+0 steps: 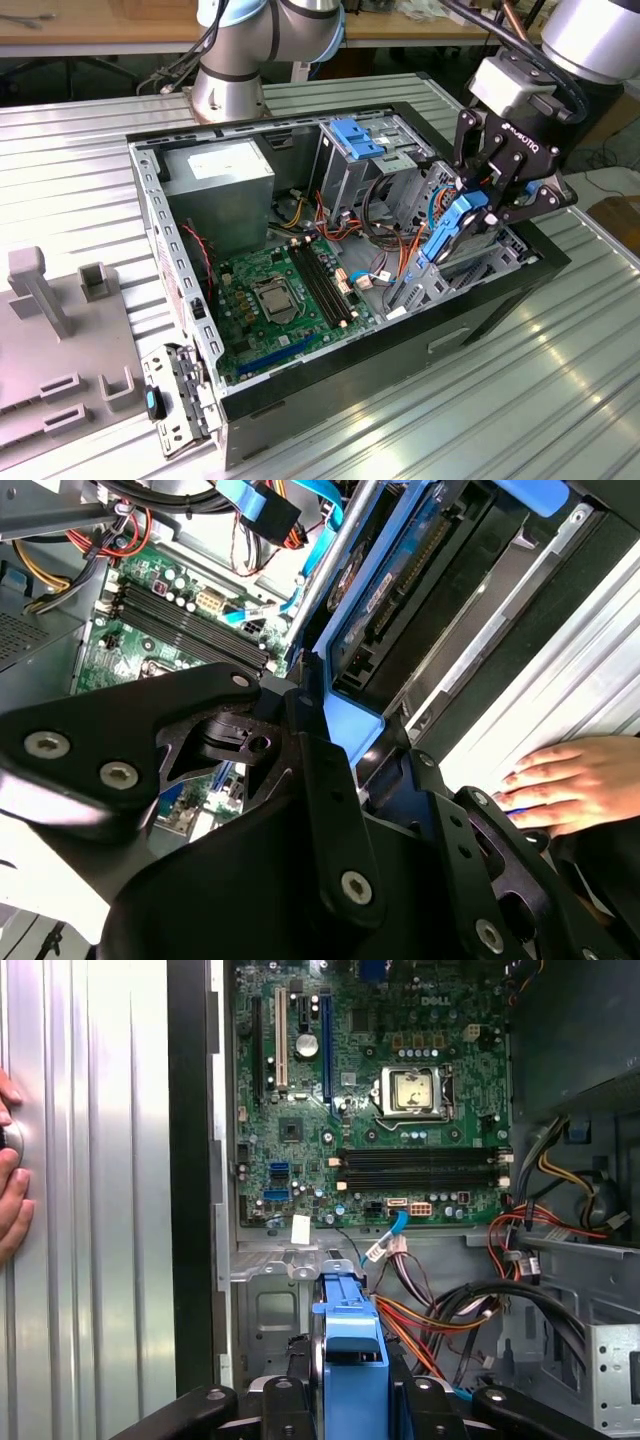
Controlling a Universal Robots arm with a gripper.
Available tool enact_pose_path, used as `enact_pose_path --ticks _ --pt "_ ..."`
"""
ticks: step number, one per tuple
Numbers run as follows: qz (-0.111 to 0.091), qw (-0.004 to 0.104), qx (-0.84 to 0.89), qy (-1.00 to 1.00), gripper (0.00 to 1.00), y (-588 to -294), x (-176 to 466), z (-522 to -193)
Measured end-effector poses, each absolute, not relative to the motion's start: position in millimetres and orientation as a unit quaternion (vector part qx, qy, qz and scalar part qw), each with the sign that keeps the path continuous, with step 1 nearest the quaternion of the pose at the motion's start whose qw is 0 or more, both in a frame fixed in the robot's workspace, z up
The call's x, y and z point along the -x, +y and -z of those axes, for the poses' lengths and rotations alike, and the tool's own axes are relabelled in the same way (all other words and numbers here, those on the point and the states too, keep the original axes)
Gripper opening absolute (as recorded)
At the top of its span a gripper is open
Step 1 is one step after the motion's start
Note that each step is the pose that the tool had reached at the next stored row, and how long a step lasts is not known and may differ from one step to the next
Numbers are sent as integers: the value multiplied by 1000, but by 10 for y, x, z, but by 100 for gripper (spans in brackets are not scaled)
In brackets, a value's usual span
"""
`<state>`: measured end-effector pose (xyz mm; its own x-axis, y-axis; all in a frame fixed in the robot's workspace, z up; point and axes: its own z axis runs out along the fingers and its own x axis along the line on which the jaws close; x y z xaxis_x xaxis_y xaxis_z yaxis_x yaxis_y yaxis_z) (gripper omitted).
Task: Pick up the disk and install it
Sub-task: 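Insert the disk into the insertion slot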
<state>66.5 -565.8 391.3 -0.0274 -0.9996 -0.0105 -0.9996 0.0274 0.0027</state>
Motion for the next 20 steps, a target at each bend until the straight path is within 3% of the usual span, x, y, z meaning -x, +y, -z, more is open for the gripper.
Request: enact_pose_path --ticks 20 --pt "-5 3 697 717 37 -5658 -666 -3797"
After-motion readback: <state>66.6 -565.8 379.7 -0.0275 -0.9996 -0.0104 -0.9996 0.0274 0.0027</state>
